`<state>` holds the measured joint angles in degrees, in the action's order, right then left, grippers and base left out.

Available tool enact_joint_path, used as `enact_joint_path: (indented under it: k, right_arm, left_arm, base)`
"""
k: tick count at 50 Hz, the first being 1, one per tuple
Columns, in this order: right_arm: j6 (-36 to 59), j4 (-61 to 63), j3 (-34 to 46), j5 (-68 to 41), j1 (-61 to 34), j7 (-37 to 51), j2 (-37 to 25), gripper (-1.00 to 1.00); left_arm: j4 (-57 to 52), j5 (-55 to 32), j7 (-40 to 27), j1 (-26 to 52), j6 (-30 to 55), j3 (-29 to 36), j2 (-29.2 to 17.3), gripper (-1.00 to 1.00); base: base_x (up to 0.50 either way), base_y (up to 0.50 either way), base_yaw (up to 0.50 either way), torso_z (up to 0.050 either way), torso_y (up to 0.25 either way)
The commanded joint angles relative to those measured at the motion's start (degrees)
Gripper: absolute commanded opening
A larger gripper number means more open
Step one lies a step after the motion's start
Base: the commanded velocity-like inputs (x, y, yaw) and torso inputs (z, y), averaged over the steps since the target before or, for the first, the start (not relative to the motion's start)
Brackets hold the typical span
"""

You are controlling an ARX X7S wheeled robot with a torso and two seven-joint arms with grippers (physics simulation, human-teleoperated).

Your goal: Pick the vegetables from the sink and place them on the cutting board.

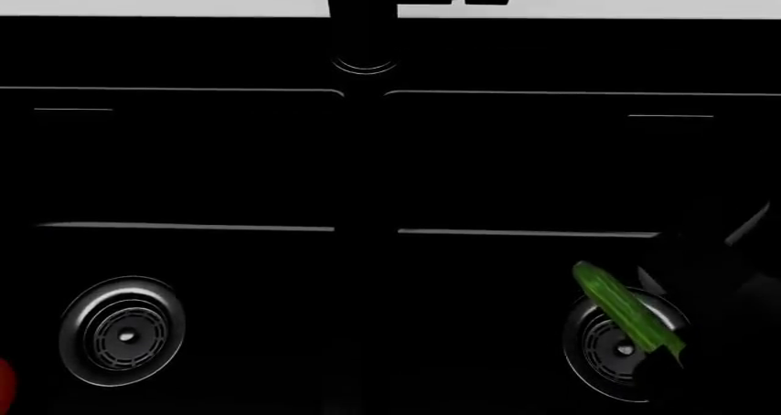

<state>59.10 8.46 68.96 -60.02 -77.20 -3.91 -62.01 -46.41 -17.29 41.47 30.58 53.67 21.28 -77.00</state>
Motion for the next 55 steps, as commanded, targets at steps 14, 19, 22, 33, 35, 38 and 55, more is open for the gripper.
enact_joint_path:
  k: [14,19,22,33,35,38,55]
  right_arm:
    - [0.1,3.2,-2.0,0.5,0.0,-2.2,0.0,-1.00]
    - [-1.4,2.3,-1.6,1.0,1.3,-2.4,0.4,-1.00]
    - [-2.2,2.1,-1.6,1.2,1.8,-2.4,0.4,-1.00]
    - [-3.6,2.4,-2.3,0.5,2.3,-2.4,0.4,-1.00]
    - [-3.4,2.5,-2.3,0.5,2.1,-2.4,0.6,-1.00]
    - [-3.7,2.1,-2.2,0.7,2.4,-2.5,0.7,-1.00]
    - [-7.1,0.6,-2.4,0.7,5.0,-2.5,0.4,-1.00]
  left_arm:
    - [4.7,9.3,4.4,0.7,-0.8,6.0,3.5,1.00]
    - [8.9,16.5,8.5,4.3,-1.6,13.8,6.9,1.00]
    - [10.3,18.9,10.1,5.9,-1.8,16.5,8.6,1.00]
    - [14.2,24.5,9.0,5.5,-2.8,21.4,10.1,1.00]
    - [14.7,24.8,9.1,5.7,-2.7,21.7,10.3,1.00]
    - [15.0,25.3,8.5,5.0,-2.9,22.2,10.0,1.00]
    - [16.3,25.9,8.7,7.9,-2.0,20.2,9.4,1.00]
  base:
    - [0.04,0.00,0.00,0.000,0.000]
    - [0.04,0.00,0.00,0.000,0.000]
    - [0.04,0.00,0.00,0.000,0.000]
    - [0.04,0.00,0.00,0.000,0.000]
    - [0.04,0.00,0.01,0.000,0.000]
    - [0.04,0.00,0.00,0.000,0.000]
    - [0.04,0.00,0.01,0.000,0.000]
